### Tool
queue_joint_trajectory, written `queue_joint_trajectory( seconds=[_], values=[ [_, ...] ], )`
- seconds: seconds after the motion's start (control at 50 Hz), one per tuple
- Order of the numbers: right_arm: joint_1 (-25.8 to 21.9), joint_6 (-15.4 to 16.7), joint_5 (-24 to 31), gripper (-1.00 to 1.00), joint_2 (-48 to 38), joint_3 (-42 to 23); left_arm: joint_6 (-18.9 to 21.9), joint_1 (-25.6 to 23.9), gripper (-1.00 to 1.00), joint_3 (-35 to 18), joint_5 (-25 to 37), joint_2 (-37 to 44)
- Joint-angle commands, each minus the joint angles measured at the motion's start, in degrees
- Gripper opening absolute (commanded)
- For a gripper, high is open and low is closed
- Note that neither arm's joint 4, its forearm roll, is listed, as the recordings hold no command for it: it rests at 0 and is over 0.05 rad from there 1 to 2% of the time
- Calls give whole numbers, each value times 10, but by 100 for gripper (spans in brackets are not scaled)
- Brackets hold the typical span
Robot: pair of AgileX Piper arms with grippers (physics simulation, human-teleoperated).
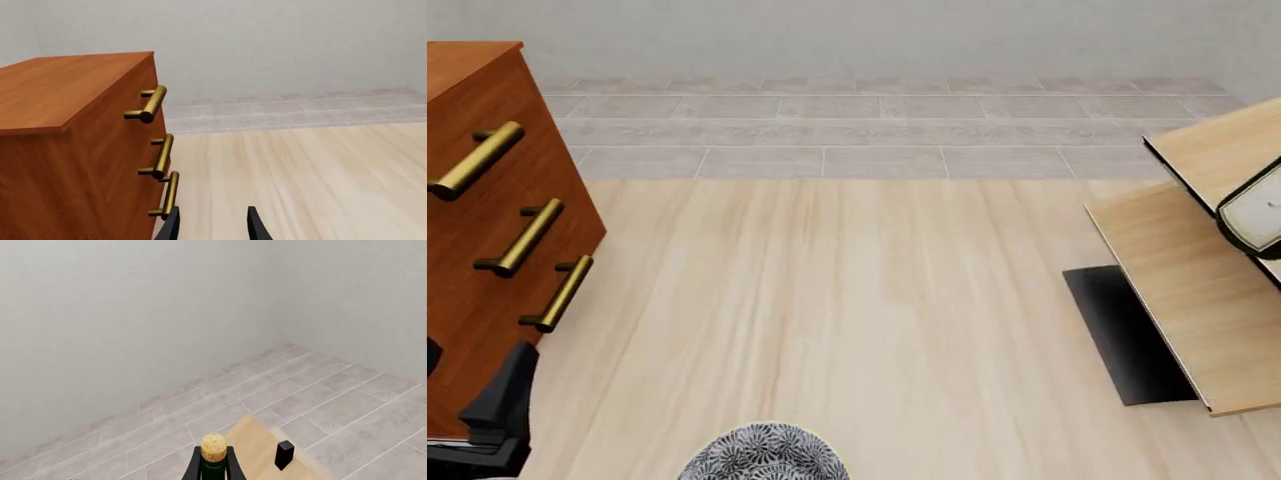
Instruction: Put the wine bottle on the wine rack.
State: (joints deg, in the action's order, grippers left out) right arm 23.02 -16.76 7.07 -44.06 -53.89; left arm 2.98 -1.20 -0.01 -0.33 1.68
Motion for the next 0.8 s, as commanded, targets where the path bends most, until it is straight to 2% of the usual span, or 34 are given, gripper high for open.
queue_joint_trajectory(
  seconds=[0.02, 0.38, 0.8],
  values=[
    [3, -4, -8, -100, -13, -4, 1, -1, 100, 0, -2, 0],
    [6, -9, -26, -100, -32, 8, 1, 0, 100, 0, 3, -3],
    [30, -8, -47, -100, -56, 23, -1, 2, 100, 0, 9, -8]
  ],
)
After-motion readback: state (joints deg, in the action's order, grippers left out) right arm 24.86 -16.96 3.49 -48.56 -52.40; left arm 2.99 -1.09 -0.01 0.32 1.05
